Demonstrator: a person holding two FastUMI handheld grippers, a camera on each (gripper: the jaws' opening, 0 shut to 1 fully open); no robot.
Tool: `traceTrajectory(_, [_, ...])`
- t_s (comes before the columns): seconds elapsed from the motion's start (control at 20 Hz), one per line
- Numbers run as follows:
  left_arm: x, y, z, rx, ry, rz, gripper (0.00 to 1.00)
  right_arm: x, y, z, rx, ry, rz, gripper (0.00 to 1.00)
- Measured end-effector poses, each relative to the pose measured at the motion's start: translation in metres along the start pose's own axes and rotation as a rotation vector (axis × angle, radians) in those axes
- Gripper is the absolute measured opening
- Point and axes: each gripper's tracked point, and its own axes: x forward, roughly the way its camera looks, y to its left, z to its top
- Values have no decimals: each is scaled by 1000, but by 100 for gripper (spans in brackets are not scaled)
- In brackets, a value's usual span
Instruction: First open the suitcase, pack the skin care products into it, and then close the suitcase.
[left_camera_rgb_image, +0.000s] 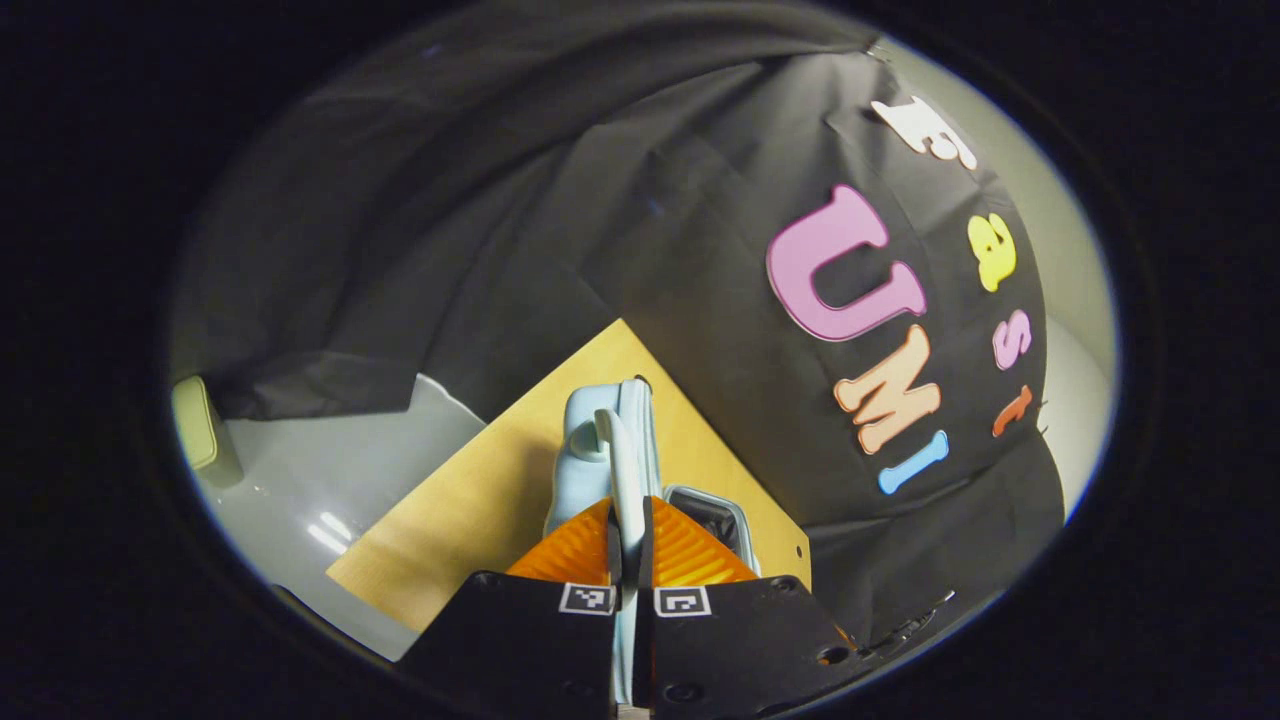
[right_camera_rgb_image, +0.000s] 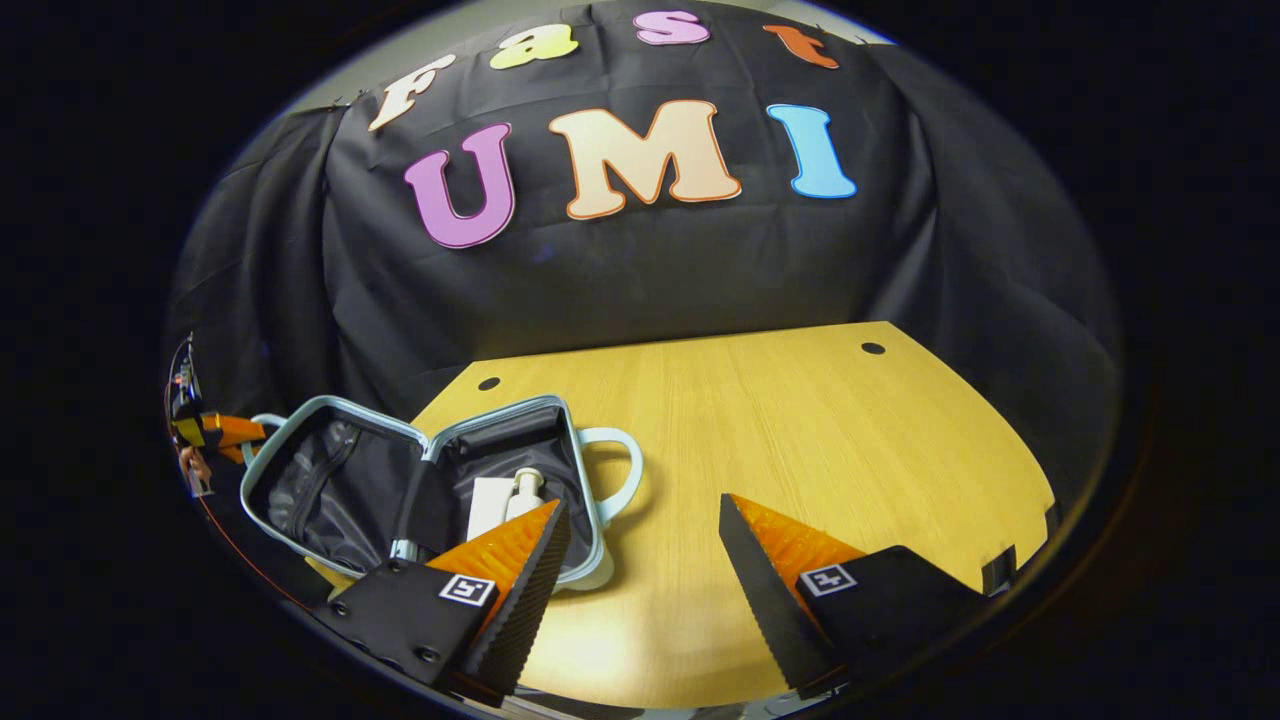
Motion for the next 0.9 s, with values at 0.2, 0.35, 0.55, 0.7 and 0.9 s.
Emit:
traceTrajectory(0.2, [14,-57,-9,88,8,-55,0,-12,-22,-6,22,10,-2,94])
traceTrajectory(0.35, [25,-95,-16,121,15,-90,0,-18,-39,-5,27,5,2,89])
traceTrajectory(0.55, [28,-144,-34,173,38,-137,0,-20,-61,-3,31,3,7,89])
traceTrajectory(0.7, [36,-178,-57,217,70,-173,0,-15,-77,-2,43,6,14,94])
traceTrajectory(0.9, [55,-222,-90,237,106,-231,0,-15,-97,-2,62,5,21,89])
